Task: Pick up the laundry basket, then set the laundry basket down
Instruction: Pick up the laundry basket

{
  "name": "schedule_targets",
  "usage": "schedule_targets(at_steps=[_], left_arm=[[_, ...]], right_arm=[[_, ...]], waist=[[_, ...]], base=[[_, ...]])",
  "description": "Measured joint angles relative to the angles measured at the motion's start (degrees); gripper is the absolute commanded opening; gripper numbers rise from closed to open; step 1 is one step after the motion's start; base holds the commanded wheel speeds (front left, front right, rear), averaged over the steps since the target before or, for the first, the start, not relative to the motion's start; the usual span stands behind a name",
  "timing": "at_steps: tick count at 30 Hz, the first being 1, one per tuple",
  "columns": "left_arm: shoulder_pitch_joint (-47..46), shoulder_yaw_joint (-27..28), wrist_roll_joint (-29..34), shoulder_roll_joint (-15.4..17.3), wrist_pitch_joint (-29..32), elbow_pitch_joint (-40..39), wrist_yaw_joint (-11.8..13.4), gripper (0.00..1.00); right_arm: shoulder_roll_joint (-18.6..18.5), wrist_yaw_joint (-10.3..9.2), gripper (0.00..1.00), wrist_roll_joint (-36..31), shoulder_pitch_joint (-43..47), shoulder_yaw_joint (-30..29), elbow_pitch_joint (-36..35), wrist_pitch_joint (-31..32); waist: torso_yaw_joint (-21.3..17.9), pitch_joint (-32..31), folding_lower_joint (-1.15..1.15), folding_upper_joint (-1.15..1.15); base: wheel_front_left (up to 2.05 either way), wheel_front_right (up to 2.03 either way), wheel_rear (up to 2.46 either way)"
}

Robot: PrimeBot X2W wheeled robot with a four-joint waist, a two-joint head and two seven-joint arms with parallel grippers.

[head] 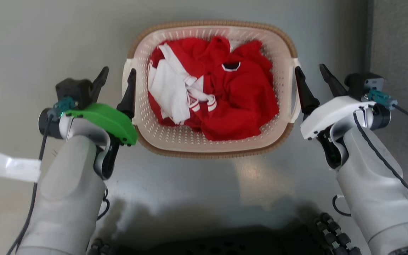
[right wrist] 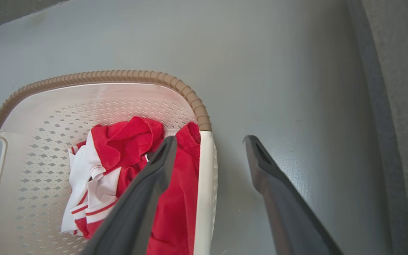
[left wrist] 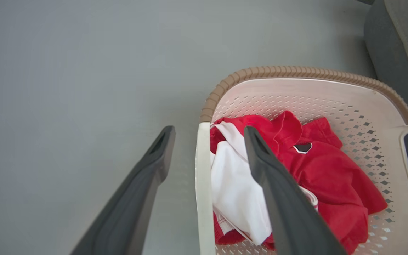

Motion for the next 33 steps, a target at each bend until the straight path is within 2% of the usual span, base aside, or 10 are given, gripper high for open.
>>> schedule_targets(at_steps=[11, 22, 23, 24, 25, 26, 27, 28, 29, 33], left_arm=[[-4.0, -4.1, -3.0, 0.2, 1.5, 7.1, 0.0, 1.0], [-6.1, -7.2, -6.3, 0.1, 2.9, 11.7, 0.0, 1.0], [-6.4, -7.4, -6.4, 0.1, 2.8, 11.9, 0.0, 1.0], [-6.7, -7.7, -6.6, 0.1, 2.7, 12.1, 0.0, 1.0], [-6.9, -8.0, -6.8, 0.1, 2.5, 12.2, 0.0, 0.9], [-7.1, -8.2, -7.0, 0.1, 2.5, 12.5, 0.0, 0.72], [-7.3, -8.5, -7.3, 0.1, 2.5, 12.8, 0.0, 0.49], [-7.4, -8.7, -7.8, 0.1, 2.5, 13.1, 0.0, 0.22], [-7.5, -9.0, -8.5, 0.0, 2.5, 13.3, 0.0, 0.0], [-8.2, -10.4, -9.4, -0.5, 2.5, 14.0, -0.2, 0.0]], right_arm=[[-0.1, 0.49, 1.0, 3.9, -4.6, 3.1, 6.3, 0.0], [-0.3, 0.51, 1.0, 7.1, -7.0, 5.8, 10.9, 0.0], [-0.3, 0.51, 0.99, 7.3, -7.2, 6.3, 11.0, 0.0], [-0.3, 0.51, 0.89, 7.7, -7.4, 6.8, 11.2, 0.0], [-0.3, 0.51, 0.65, 8.1, -7.6, 7.2, 11.3, 0.0], [-0.3, 0.51, 0.39, 8.5, -7.8, 7.5, 11.3, 0.0], [-0.3, 0.51, 0.3, 9.0, -8.0, 7.9, 11.4, 0.0], [-0.3, 0.51, 0.03, 9.2, -8.1, 8.2, 11.5, 0.0], [-0.3, 0.51, 0.0, 9.5, -8.2, 8.6, 11.6, 0.0], [-0.1, 0.47, 0.0, 10.6, -8.9, 10.2, 12.3, 0.0]], waist=[[0.2, 5.6, 0.0, 0.0], [0.3, 6.4, 0.0, 0.0], [0.3, 6.4, -0.01, 0.0], [0.3, 6.3, 0.0, 0.0], [0.3, 6.3, 0.0, 0.0], [0.3, 6.3, 0.0, 0.0], [0.3, 6.3, 0.0, 0.0], [0.3, 6.2, 0.0, 0.0], [0.3, 6.2, 0.0, 0.0], [0.2, 6.0, -0.01, 0.0]], base=[[0.0, 0.0, 0.0], [0.0, 0.0, 0.0], [0.0, 0.0, 0.0], [0.0, 0.0, 0.0], [0.0, 0.0, 0.0], [0.0, 0.0, 0.0], [0.0, 0.0, 0.0], [0.0, 0.0, 0.0], [0.0, 0.0, 0.0], [0.0, 0.0, 0.0]])
